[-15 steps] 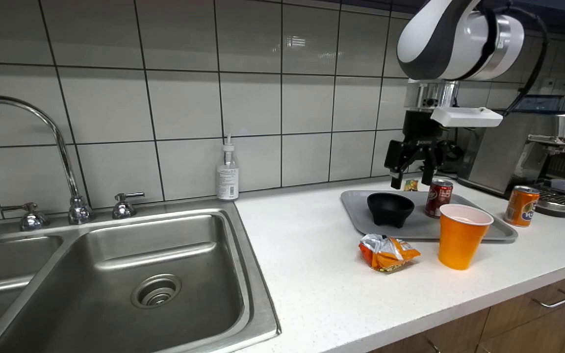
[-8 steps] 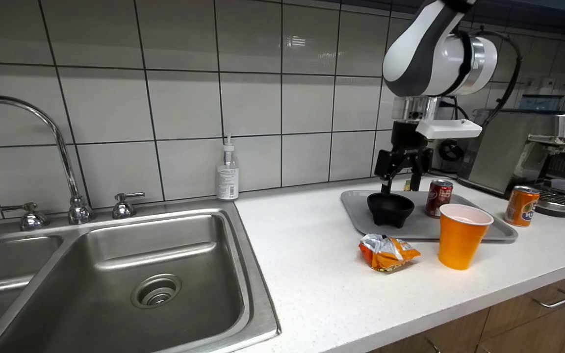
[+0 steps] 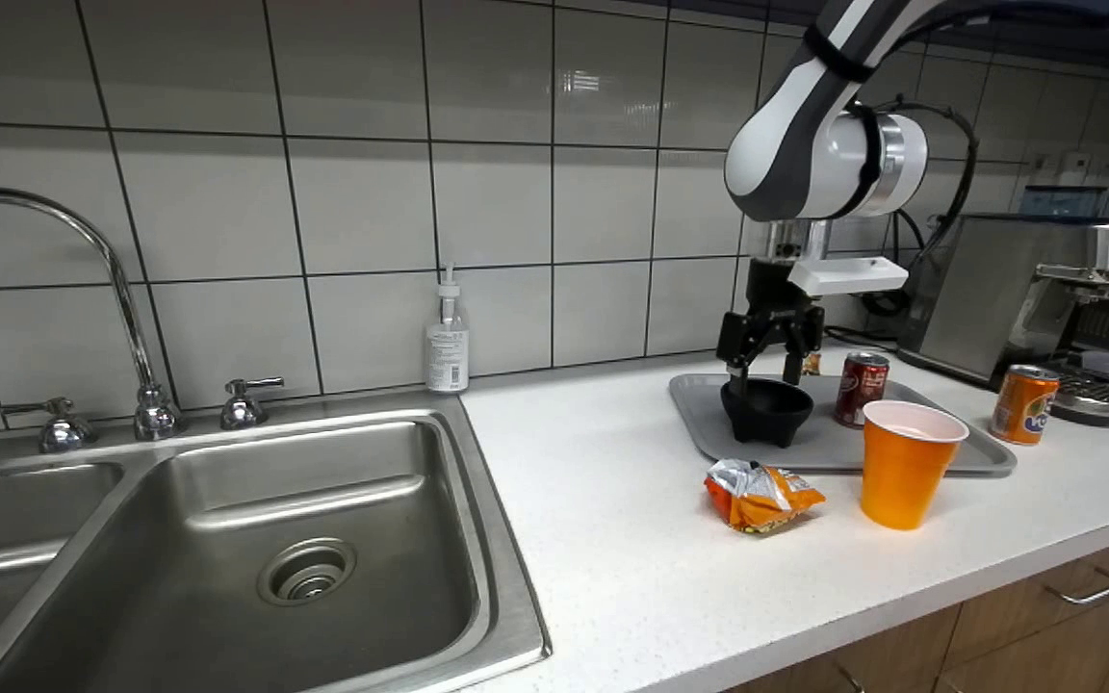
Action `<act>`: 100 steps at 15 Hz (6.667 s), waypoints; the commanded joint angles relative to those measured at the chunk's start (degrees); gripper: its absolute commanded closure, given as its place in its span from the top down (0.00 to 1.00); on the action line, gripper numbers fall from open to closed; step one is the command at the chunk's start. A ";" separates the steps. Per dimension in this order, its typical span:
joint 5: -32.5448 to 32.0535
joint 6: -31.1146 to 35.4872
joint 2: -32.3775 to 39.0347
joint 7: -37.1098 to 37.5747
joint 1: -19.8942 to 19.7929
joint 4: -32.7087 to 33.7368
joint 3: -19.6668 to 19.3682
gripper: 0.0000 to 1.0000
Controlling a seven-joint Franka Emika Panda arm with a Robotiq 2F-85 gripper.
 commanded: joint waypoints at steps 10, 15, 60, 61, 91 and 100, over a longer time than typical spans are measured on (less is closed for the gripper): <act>-3.76 -0.64 9.45 -0.09 -1.19 10.28 1.68 1.00; -3.90 -0.84 11.20 -0.05 -1.16 12.29 2.06 0.85; -11.82 9.56 2.98 6.30 12.37 0.28 5.92 0.02; -12.21 9.71 3.13 6.48 12.95 0.12 6.16 0.02; -10.13 10.75 -7.71 3.06 7.84 -7.55 8.81 1.00; -8.81 10.19 -11.14 2.53 2.58 -9.04 6.75 1.00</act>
